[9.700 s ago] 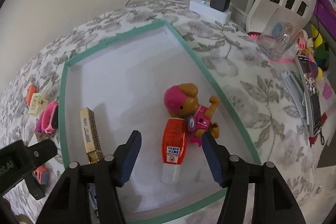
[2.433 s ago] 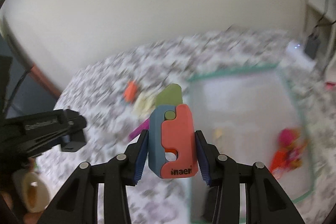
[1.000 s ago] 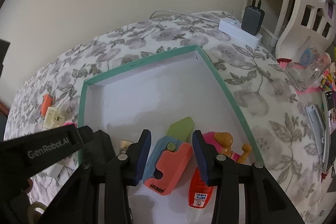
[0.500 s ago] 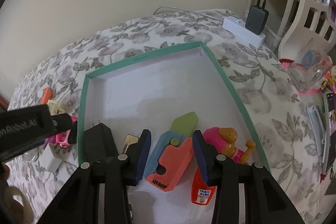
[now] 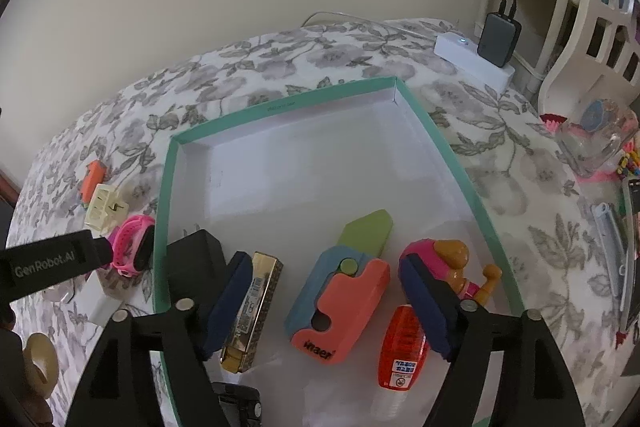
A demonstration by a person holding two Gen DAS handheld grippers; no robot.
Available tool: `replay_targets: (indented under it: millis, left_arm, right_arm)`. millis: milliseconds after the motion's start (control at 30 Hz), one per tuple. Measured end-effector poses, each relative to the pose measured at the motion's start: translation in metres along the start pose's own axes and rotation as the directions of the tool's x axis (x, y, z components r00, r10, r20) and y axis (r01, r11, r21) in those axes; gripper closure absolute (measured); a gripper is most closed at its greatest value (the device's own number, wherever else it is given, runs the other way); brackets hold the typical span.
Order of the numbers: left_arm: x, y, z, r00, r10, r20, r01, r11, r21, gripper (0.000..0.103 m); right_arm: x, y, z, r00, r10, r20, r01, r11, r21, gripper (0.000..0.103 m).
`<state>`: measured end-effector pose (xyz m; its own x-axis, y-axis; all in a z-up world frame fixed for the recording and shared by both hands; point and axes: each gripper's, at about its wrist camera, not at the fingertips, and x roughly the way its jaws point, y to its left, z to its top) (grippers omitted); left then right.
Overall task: Organize rigid objects
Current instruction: 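Move the left tool to the white watch band while the right tool reaches the white charger cube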
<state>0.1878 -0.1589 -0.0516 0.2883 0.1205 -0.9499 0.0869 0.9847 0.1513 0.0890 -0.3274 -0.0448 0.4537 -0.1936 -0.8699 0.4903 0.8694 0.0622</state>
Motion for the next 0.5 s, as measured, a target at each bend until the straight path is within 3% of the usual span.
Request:
replay_targets:
  millis: [133,200,500]
  left_arm:
    - [0.000,0.005,0.000,1.000,0.001,-0.001,-0.001,1.000,-0.008,0.008]
    - [-0.001,0.007,0.002,1.000,-0.002,0.003,0.002,1.000,-0.013,0.008]
    - [-0.016,0.022,0.011,0.999,-0.025,0.040,0.027,0.998,-0.052,0.008]
  right_arm:
    - [-0.001,0.000,0.000,1.000,0.006,0.008,-0.006,1.000,0.006,0.012]
    - [-0.001,0.000,-0.001,1.000,0.002,0.013,-0.002,1.000,0.006,0.001]
    - [-0.002,-0.001,-0.001,1.000,0.000,0.013,-0.001,1.000,0.024,0.000]
